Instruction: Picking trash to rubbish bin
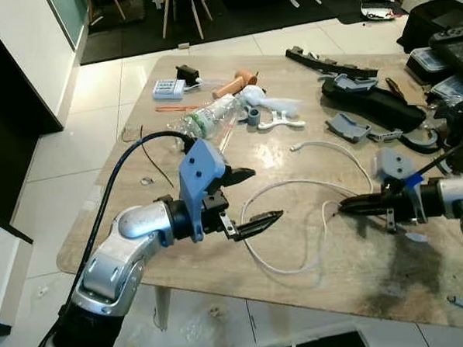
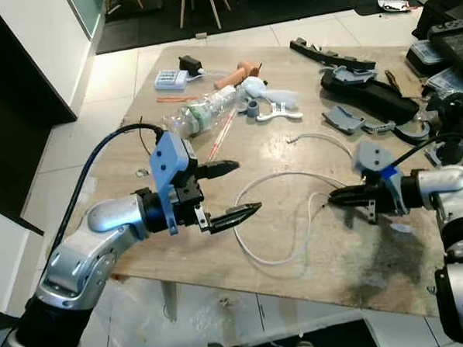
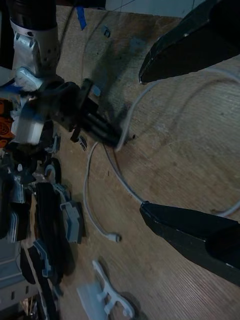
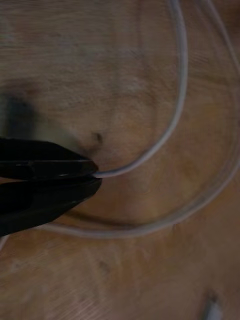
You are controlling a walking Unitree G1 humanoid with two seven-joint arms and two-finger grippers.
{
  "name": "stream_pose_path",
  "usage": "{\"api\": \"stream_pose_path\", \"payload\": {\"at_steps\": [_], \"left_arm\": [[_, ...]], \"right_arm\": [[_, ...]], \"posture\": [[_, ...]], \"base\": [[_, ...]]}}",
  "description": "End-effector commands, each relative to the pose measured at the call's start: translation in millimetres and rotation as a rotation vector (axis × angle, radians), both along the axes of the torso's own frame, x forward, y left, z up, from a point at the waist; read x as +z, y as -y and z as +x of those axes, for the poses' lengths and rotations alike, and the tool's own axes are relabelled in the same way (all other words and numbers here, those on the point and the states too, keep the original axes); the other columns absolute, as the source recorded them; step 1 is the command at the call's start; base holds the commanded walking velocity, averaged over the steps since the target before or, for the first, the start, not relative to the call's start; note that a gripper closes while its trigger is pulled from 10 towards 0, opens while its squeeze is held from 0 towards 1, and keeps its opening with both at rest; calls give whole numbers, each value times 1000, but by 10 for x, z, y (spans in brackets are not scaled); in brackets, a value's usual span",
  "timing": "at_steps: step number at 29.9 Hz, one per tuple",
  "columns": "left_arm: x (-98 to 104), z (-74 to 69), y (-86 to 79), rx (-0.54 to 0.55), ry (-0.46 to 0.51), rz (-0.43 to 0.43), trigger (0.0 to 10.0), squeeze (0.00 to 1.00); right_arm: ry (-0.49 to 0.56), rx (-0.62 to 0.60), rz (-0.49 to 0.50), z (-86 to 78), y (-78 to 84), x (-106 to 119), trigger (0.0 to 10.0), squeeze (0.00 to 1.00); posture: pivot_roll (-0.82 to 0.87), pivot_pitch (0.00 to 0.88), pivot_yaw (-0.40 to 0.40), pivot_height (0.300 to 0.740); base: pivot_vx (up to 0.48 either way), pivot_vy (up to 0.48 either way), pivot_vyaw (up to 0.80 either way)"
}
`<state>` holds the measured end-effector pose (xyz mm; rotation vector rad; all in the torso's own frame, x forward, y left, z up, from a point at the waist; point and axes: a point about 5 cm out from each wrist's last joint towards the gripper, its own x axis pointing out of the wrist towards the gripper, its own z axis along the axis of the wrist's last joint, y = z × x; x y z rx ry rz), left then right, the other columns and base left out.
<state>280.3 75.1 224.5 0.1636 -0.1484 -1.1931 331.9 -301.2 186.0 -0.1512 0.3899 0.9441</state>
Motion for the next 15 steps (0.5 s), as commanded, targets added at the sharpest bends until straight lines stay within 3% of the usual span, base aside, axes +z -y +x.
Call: {"api": "stream_pose_path", "payload": {"at_steps": [1,4,5,8,15], "left_arm": [[4,-5,-15,-5,6,12,10000,0],[25,15,-30,12,15,1,10000,0],[25,15,-30,12,15,1,10000,0],[30,30,-37,22,15,-7,10000,0],[15,31,-23,15,13,-2,10000,0]], "right_arm": [[25,-16,81,25,-8,75,0,0],[139,-12,254,119,-63,403,0,0],[139,-12,254,119,-63,403,0,0],[233,46,363,158,-126,714,0,0],[237,92,296,141,-184,709,0,0]], "posture": [[-7,229,114,740],[-6,223,115,740],[-6,223,115,740],[-9,223,118,740],[-11,222,122,740]], "base": [[0,0,0],[0,0,0],[0,0,0],[0,0,0],[0,0,0]]}}
